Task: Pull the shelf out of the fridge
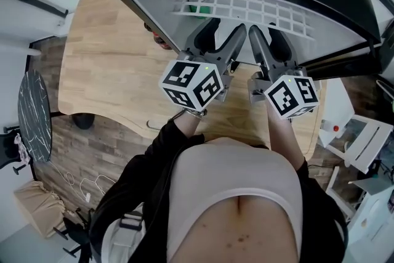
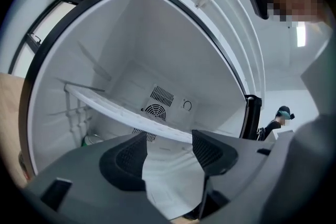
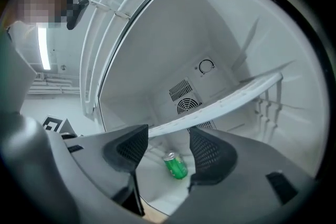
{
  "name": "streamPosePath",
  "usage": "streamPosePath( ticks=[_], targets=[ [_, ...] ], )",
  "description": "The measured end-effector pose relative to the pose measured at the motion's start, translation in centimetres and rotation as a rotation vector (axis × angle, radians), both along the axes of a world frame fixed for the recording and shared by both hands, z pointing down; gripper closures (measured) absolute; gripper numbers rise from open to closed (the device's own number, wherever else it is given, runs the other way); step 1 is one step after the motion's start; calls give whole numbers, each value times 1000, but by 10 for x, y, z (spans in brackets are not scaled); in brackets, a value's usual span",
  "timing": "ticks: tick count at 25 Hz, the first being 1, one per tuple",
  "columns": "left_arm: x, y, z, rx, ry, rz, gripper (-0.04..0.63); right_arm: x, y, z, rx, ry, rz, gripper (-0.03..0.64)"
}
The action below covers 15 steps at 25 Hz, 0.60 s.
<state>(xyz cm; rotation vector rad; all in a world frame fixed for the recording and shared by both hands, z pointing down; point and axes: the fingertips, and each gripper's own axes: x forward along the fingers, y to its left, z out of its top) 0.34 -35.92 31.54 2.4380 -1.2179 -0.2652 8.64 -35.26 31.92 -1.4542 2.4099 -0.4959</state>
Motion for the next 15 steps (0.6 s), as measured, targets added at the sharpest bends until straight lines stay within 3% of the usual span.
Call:
streamPosePath(
  ticks=[4, 15],
  targets=[
    [-2, -5, -3, -24, 63, -4, 324, -1, -2, 0, -1, 12, 2, 368],
    [-3, -19, -4, -53, 125, -11, 323, 2, -16, -2, -15, -67, 22, 356]
  ],
)
